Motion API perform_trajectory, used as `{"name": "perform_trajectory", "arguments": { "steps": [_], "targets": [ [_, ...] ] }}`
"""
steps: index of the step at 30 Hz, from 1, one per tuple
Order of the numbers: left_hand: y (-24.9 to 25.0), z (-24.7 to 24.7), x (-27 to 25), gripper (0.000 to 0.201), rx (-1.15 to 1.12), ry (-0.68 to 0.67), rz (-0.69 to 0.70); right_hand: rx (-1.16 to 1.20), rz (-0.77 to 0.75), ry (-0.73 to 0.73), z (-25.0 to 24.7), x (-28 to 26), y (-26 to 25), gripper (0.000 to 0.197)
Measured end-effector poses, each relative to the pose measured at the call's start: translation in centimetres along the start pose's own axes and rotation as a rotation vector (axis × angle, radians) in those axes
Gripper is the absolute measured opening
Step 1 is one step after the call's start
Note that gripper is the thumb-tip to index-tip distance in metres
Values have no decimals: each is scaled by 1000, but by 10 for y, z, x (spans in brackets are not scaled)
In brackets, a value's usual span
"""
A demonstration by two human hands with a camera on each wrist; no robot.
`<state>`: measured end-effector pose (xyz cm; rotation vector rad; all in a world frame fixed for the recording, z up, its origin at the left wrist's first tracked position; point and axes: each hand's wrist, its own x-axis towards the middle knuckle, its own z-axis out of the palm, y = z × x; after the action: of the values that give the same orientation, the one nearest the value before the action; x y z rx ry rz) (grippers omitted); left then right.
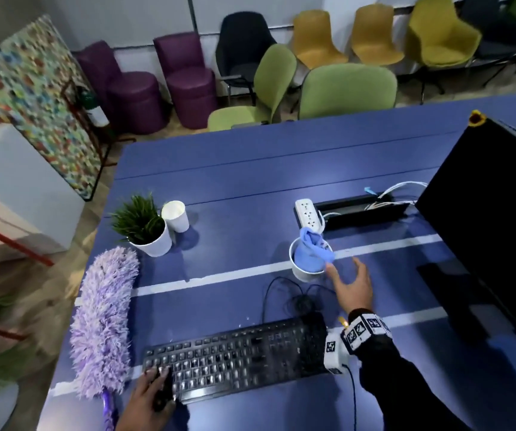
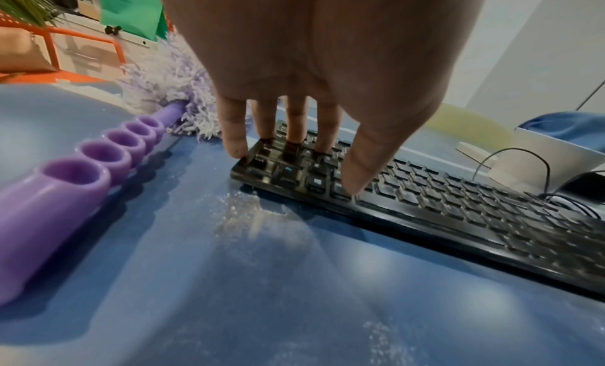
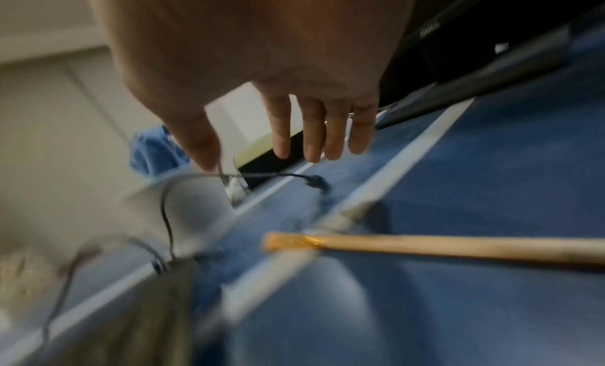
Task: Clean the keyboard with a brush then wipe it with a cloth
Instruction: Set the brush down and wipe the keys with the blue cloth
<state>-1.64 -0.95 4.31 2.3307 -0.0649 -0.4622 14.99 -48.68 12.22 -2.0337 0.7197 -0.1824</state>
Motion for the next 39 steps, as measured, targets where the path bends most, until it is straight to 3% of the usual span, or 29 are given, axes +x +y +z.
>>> {"name": "perform_trajectory", "arguments": {
  "steps": [2,4,6,9,12,14,16,21,30,34,39],
  "targets": [
    [0,3,2,71,42,56,-43,-116,22,-36,-22,-19,36,65],
    [-6,6,5,80,50,51,-67,-410,-6,-66,-43,-42,75,51],
    [-16,9,7,75,62,66,-120,-632,-5,-83,-61,-69,108,35],
    [-18,9,7,73,129,157,-137,-707,30,-42,-76,-101,146,34],
    [-4,10,3,81,180,140,-210,-761,-15,41,-78,-111,164,9],
    [7,10,1,91,210,98,-269,-745,-35,34,-74,-109,161,11],
    [9,11,0,104,233,81,-302,-712,-67,-5,-70,-109,152,14],
    [-1,14,6,103,240,68,-348,-418,-238,-89,-70,-96,109,18],
    [16,4,3,117,240,82,-274,-213,-573,-160,-143,-41,-39,15],
    [20,1,2,118,249,66,-251,-123,-616,-144,-118,-28,-83,10],
    [28,-1,0,118,264,63,-253,-401,-584,-182,-55,-2,-89,15]
  ]
}}
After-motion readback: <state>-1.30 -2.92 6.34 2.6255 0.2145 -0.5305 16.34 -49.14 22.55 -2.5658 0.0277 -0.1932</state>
